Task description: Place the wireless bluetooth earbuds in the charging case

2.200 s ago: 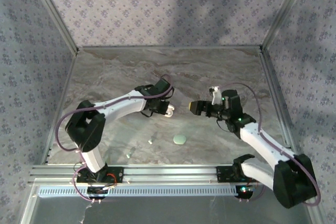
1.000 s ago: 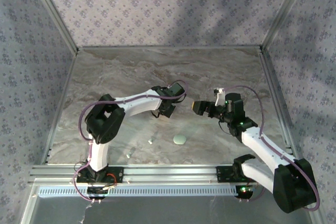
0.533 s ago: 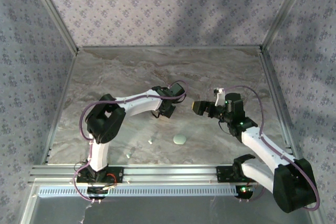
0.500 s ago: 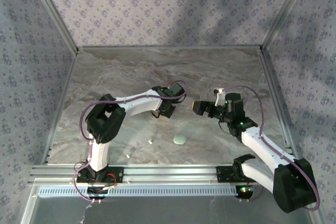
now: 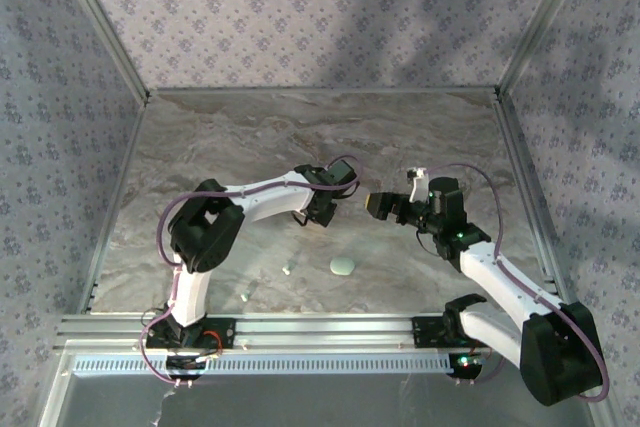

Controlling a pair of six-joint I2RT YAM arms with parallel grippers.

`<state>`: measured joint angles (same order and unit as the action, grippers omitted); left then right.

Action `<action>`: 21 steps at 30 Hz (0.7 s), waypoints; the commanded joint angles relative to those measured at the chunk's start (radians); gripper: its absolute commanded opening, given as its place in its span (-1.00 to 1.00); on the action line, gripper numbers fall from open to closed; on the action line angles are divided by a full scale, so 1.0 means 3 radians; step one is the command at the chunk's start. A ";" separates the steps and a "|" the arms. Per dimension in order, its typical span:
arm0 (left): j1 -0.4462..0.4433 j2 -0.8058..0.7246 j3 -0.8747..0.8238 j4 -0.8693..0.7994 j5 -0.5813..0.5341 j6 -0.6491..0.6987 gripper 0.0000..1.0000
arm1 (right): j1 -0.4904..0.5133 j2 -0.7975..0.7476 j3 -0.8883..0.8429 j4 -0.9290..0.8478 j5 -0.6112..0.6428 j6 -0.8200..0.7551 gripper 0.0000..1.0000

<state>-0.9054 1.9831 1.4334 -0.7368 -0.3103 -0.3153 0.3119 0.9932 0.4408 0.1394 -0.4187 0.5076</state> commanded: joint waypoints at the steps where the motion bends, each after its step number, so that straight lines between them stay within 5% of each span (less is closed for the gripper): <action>1: -0.0029 0.0042 0.0125 -0.0149 0.0012 -0.0019 -0.67 | -0.0016 0.0009 -0.0022 0.0057 -0.0020 0.0005 0.99; 21: -0.0050 -0.0006 0.0147 -0.0176 0.0082 -0.0049 -0.50 | -0.0008 0.0018 -0.0017 0.0057 -0.0020 0.0001 0.99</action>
<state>-0.9127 1.9842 1.4487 -0.7609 -0.2993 -0.3195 0.3119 0.9936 0.4408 0.1398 -0.4187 0.5076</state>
